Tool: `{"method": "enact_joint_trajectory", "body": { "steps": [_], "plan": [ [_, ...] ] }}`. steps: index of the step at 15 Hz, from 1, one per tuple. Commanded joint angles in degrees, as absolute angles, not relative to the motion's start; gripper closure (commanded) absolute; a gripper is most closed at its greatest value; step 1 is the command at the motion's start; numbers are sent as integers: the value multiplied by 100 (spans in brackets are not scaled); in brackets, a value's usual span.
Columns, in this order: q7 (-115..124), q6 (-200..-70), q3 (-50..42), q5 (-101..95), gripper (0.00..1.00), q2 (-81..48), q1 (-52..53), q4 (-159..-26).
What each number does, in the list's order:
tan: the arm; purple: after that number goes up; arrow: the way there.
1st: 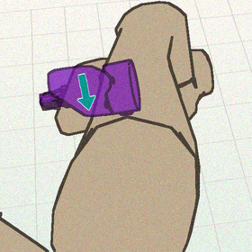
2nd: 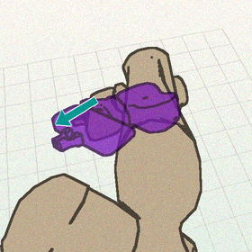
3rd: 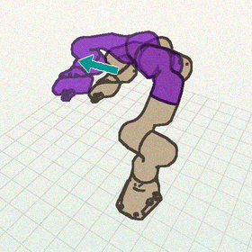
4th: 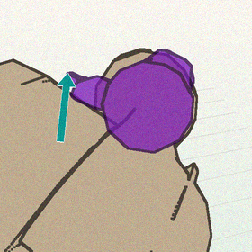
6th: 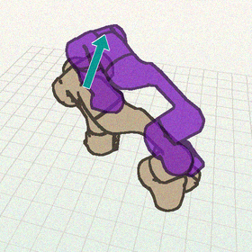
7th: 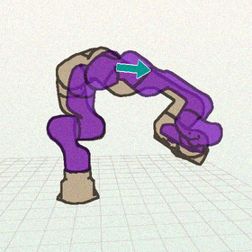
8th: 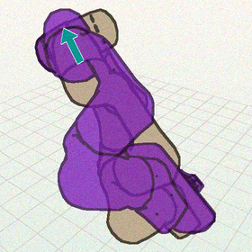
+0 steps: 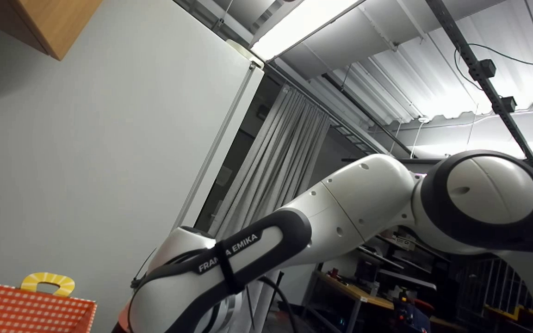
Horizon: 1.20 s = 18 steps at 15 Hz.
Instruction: Close the drawer on the right
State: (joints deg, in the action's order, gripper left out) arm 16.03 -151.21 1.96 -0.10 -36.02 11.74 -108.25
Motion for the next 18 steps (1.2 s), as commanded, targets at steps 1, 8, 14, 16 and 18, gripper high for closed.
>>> {"method": "enact_joint_trajectory", "body": {
  "steps": [1,8,14,16,18],
  "plan": [
    [1618,-15080,250,185,100,-3670,1161,-10614],
    [1513,-15274,230,332,100,-3370,989,-10938],
    [1229,-15454,270,401,100,-2872,705,-11466],
    [1066,-15525,285,390,100,-2623,617,-11734],
    [902,-15616,300,374,100,-2355,546,-12030]
  ]
}}
